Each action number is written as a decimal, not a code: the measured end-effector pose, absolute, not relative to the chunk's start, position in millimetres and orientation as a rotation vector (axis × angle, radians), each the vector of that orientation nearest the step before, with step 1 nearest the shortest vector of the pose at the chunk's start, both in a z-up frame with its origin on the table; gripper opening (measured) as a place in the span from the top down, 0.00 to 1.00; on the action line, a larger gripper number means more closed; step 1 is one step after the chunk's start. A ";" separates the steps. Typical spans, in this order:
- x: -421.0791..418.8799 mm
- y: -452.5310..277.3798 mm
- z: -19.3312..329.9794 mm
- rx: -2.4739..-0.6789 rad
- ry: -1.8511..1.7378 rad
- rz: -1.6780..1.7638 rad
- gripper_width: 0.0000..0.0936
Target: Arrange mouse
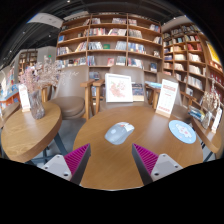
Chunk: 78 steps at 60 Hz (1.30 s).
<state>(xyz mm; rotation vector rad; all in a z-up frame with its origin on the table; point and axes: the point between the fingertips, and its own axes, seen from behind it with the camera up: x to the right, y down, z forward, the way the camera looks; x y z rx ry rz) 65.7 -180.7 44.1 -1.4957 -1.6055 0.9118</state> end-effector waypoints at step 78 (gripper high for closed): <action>-114.4 -182.4 -13.7 -1.650 -1.712 0.843 0.10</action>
